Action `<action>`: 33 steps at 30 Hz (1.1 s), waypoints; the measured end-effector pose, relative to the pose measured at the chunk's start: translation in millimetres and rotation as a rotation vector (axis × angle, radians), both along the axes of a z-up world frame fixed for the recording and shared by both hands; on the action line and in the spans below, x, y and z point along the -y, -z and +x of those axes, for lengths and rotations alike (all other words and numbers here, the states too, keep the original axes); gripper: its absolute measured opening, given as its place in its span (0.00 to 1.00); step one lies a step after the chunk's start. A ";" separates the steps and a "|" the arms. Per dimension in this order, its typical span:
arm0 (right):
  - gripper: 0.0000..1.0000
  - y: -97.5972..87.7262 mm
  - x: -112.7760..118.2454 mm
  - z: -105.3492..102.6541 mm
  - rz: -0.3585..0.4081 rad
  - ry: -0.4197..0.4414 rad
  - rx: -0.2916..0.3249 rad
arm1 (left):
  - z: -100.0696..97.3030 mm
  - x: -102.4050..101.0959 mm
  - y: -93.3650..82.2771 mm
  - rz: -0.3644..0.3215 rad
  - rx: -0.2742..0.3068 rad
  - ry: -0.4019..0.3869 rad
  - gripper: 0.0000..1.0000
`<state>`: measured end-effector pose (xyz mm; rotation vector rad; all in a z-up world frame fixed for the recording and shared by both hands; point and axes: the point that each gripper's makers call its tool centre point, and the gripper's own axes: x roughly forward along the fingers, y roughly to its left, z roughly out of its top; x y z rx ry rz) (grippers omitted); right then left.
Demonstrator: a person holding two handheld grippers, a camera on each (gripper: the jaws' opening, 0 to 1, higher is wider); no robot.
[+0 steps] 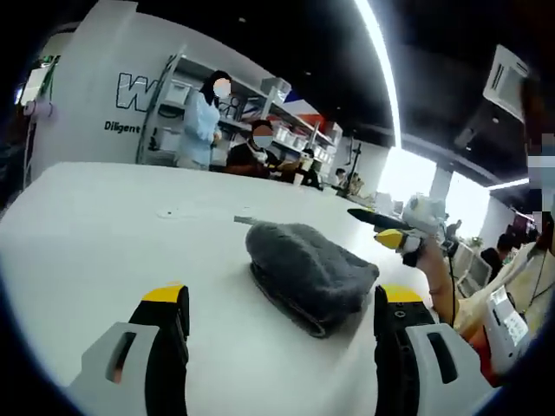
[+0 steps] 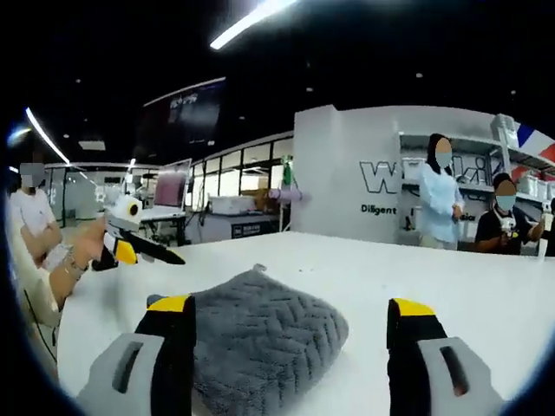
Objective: Fold the towel on the table until its edges align and the towel forms a compact rectangular stack.
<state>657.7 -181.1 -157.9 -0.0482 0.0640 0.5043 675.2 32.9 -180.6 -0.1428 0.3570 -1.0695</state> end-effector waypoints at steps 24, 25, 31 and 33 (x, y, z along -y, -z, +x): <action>0.99 -17.5 -19.5 -17.3 -0.021 -0.078 0.061 | 27.1 82.4 -40.9 -0.022 0.197 0.130 0.31; 0.99 -18.3 -19.2 -17.6 -0.018 -0.078 0.062 | 27.9 85.1 -38.5 -0.018 0.190 0.138 0.31; 0.99 -22.0 -21.4 -19.6 -0.003 -0.088 0.068 | 30.3 103.1 -15.9 0.064 0.196 0.200 0.26; 0.99 -22.4 -21.4 -20.1 -0.006 -0.090 0.069 | 29.2 109.8 -5.2 0.088 0.190 0.232 0.26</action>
